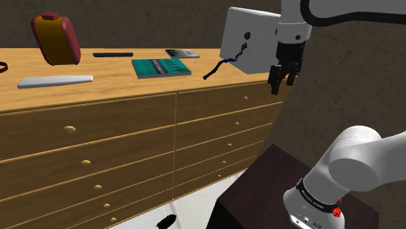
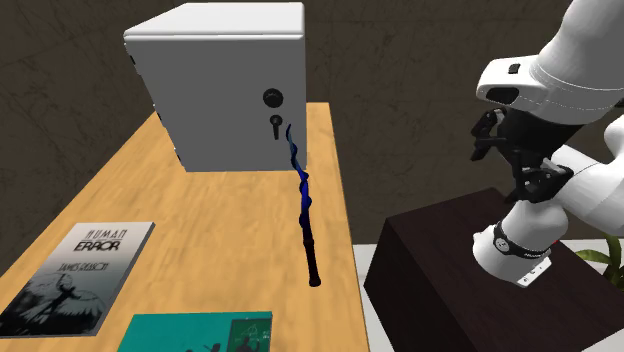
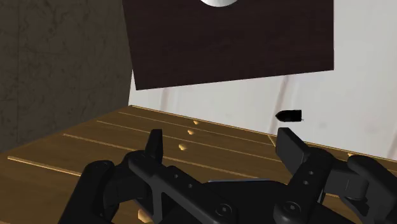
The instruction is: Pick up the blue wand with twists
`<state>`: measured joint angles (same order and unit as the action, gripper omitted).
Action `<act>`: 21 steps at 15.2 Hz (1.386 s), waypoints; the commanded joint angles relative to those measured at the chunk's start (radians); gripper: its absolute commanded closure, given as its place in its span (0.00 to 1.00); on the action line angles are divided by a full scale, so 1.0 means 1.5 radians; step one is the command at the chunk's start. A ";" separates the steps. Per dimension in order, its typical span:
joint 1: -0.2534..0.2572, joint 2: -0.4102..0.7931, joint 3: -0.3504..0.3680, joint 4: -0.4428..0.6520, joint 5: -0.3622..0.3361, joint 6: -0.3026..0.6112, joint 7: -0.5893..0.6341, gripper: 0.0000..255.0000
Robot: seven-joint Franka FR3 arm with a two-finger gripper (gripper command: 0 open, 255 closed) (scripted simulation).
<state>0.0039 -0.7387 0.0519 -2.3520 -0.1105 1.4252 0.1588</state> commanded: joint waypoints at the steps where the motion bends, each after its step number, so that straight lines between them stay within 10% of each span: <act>1: 0.000 0.000 0.000 0.000 0.000 0.000 0.000 0.00; 11: 0.061 0.169 -0.166 0.135 -0.060 0.111 -0.403 0.00; 21: 0.119 0.415 -0.274 0.381 0.035 0.149 -0.808 0.00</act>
<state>0.1759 -0.1576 -0.3478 -1.8217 -0.0814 1.6469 -0.9850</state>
